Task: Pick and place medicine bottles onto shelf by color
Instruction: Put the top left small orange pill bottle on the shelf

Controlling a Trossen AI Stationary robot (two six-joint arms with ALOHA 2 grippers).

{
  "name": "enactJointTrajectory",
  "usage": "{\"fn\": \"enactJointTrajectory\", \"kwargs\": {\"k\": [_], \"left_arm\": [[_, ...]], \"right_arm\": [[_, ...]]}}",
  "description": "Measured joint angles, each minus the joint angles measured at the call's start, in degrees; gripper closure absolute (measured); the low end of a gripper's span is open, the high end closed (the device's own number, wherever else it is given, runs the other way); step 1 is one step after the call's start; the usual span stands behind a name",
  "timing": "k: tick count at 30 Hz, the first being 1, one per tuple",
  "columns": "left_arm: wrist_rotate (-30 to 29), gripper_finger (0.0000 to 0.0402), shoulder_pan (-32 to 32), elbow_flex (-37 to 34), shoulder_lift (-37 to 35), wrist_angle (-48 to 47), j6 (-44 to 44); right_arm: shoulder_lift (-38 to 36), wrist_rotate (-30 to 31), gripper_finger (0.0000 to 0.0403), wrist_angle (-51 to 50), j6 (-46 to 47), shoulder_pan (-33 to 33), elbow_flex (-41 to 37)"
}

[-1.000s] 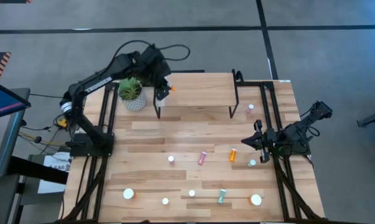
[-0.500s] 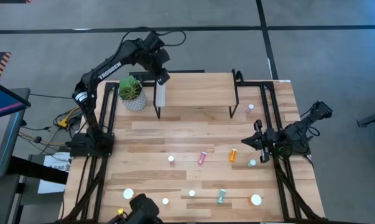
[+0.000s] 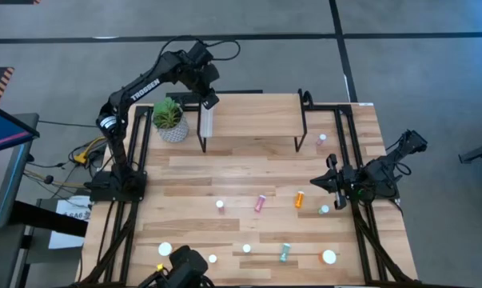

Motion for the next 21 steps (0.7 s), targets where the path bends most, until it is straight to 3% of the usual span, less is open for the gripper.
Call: {"fn": "enactJointTrajectory", "kwargs": {"k": [21], "left_arm": [[-0.35,0.0297,-0.01,-0.02,1.17,-2.05,0.10]], "right_arm": [[-0.01,-0.02,0.0374,0.02,0.00,-0.01,0.00]]}}
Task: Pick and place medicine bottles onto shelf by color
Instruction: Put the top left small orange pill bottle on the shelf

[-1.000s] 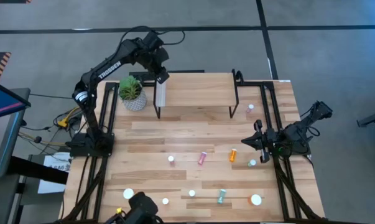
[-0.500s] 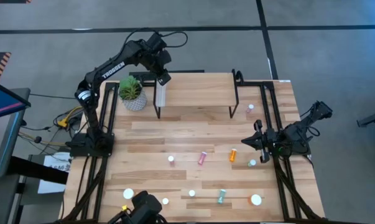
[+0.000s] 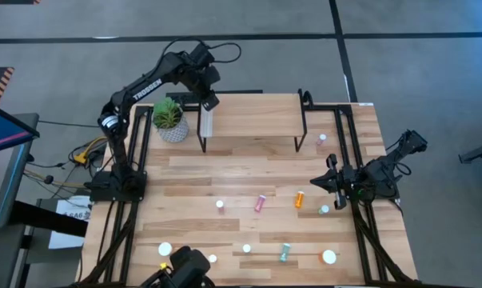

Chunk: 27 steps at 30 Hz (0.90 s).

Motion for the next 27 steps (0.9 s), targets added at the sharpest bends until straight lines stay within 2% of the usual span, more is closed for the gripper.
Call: {"fn": "enactJointTrajectory", "kwargs": {"k": [10,27], "left_arm": [[0.15,0.0288,-0.27,0.00,0.60,0.19,0.65],[-0.02,0.0245,-0.35,0.00,0.60,-0.21,0.94]], "right_arm": [[0.01,0.00,0.0376,0.00,0.00,0.00,-0.02],[0.01,0.00,0.0376,-0.01,0.00,0.01,0.00]]}}
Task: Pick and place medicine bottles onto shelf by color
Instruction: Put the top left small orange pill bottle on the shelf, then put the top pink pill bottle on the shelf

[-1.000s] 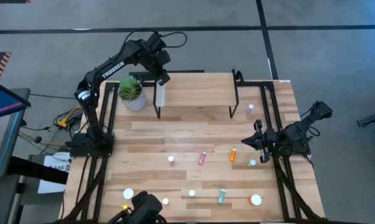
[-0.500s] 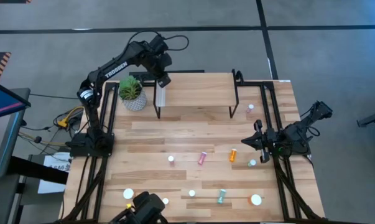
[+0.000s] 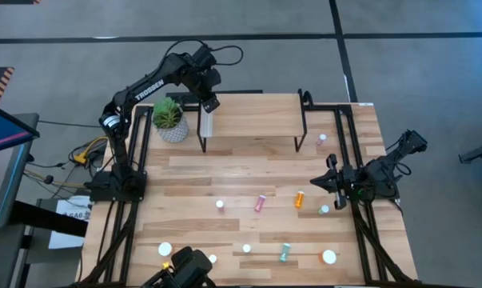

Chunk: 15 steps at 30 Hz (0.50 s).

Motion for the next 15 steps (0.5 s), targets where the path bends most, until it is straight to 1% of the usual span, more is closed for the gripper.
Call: {"fn": "enactJointTrajectory", "kwargs": {"k": [4,7,10,13,15], "left_arm": [[-1.18,0.0234,-0.04,0.21,0.00,-0.43,0.17],[-2.74,0.0229,-0.02,2.90,0.01,-4.68,1.92],[-2.89,0.0227,0.13,6.29,-0.37,-8.29,2.06],[-2.99,0.0227,0.05,8.65,-2.23,-10.01,2.08],[-4.35,0.0227,0.00,9.09,-4.45,-10.42,2.09]], "right_arm": [[0.00,0.00,0.0376,-0.01,0.00,-0.01,0.00],[0.00,0.00,0.0376,0.01,0.00,-0.01,-0.01],[0.00,0.00,0.0376,0.01,0.00,-0.01,-0.02],[0.00,0.00,0.0376,0.00,0.00,-0.01,0.00],[0.00,0.00,0.0376,0.01,0.00,0.01,-0.01]]}}
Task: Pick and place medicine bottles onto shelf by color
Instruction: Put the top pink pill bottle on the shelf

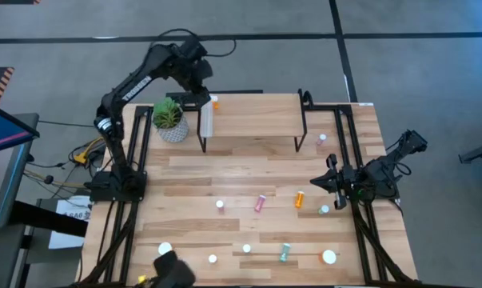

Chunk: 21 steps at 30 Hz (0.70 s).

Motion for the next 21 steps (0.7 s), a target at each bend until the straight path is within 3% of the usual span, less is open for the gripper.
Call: {"fn": "enactJointTrajectory", "kwargs": {"k": [4,9,14,21], "left_arm": [[0.31,0.0227,0.00,-1.34,-7.02,3.18,-0.12],[7.26,0.0227,-1.93,-10.21,-19.29,11.91,-3.25],[8.74,0.0227,-9.26,-29.69,-33.99,25.95,-6.27],[7.04,0.0227,-23.05,-61.14,-53.11,56.41,-17.22]], "right_arm": [[0.00,0.00,0.0376,-0.01,0.00,-0.02,0.01],[-0.02,0.00,0.0376,-0.02,0.00,0.00,0.01],[-0.02,0.00,0.0376,0.00,0.00,-0.01,0.01],[-0.01,0.01,0.0376,-0.02,0.00,-0.01,-0.01]]}}
